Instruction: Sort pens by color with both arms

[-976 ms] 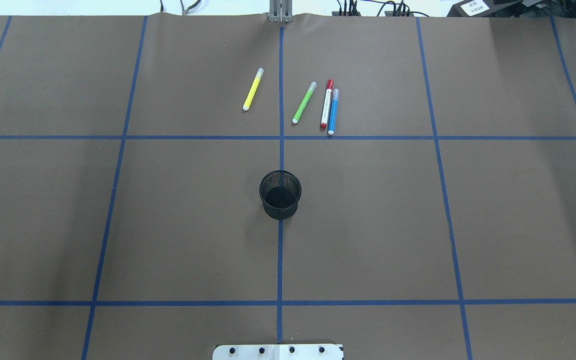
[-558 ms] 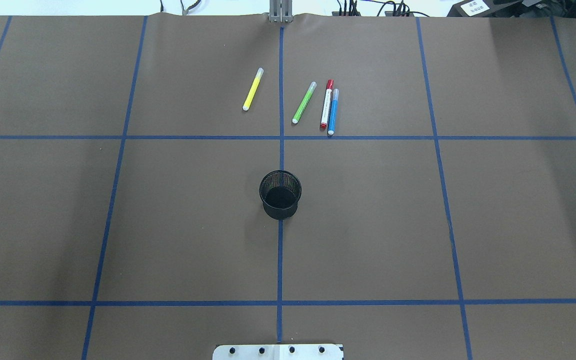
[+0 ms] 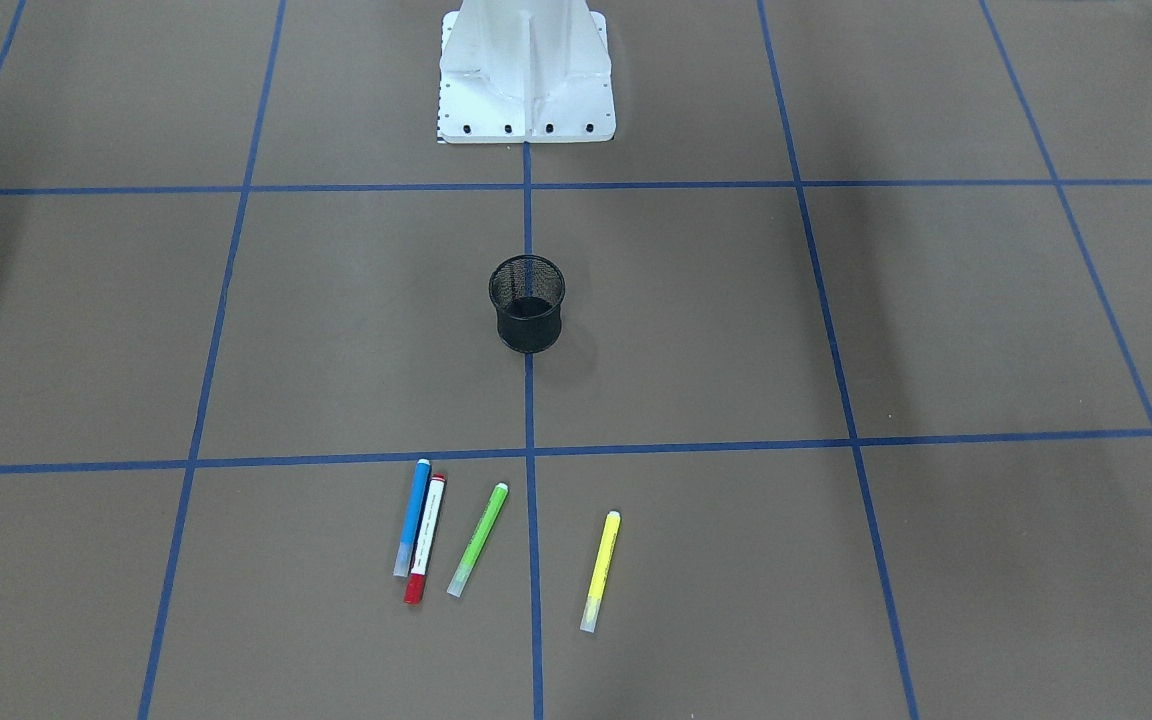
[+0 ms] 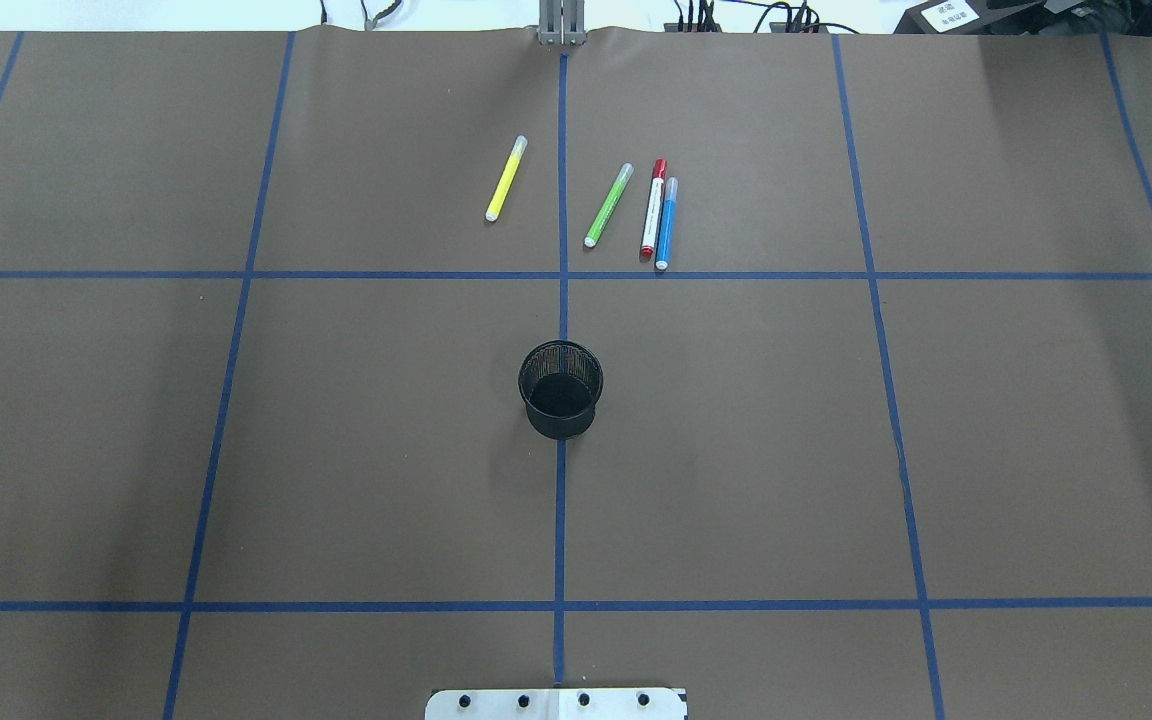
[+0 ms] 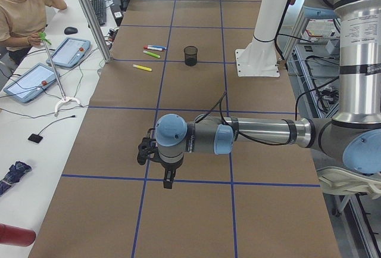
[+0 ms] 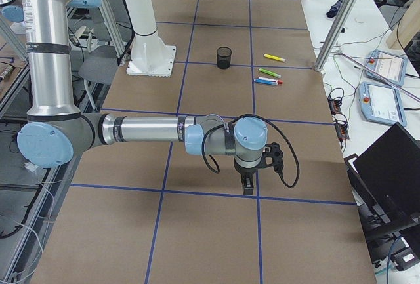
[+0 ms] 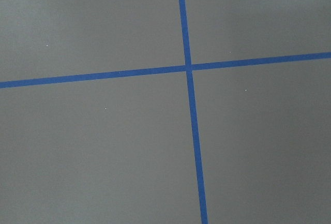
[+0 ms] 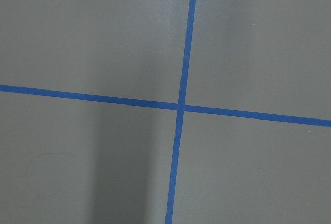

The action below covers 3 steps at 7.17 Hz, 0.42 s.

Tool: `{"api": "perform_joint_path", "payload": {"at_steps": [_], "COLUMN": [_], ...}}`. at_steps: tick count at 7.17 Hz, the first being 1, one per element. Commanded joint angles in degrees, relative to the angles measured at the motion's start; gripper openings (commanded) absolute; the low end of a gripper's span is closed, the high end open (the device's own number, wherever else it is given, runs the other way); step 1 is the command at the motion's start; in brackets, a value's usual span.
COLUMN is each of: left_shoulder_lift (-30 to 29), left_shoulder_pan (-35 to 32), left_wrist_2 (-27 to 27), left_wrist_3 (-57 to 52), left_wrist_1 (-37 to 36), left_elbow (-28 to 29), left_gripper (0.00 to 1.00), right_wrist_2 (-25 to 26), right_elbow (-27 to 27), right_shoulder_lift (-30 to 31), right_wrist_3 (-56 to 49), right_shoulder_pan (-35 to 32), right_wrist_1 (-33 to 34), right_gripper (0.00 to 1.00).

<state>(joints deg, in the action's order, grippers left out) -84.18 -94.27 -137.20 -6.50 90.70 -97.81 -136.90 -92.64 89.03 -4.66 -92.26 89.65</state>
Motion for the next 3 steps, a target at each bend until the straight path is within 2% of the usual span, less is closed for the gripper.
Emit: {"api": "perform_joint_path", "payload": {"at_steps": [1, 3], "left_shoulder_lift": [0.1, 0.2], "left_shoulder_pan": [0.0, 0.0], "left_wrist_2": [0.1, 0.2], "left_wrist_3": [0.0, 0.0], "left_wrist_1": [0.0, 0.0], "left_elbow": [0.0, 0.0], "left_gripper": [1.0, 1.0], "right_wrist_2": [0.0, 0.1], "right_elbow": [0.0, 0.1], "right_shoulder_lift": [0.0, 0.0], "right_wrist_3": [-0.1, -0.1], "right_shoulder_pan": [0.2, 0.5], "right_wrist_1": [0.0, 0.0], "right_gripper": [1.0, 1.0]}}
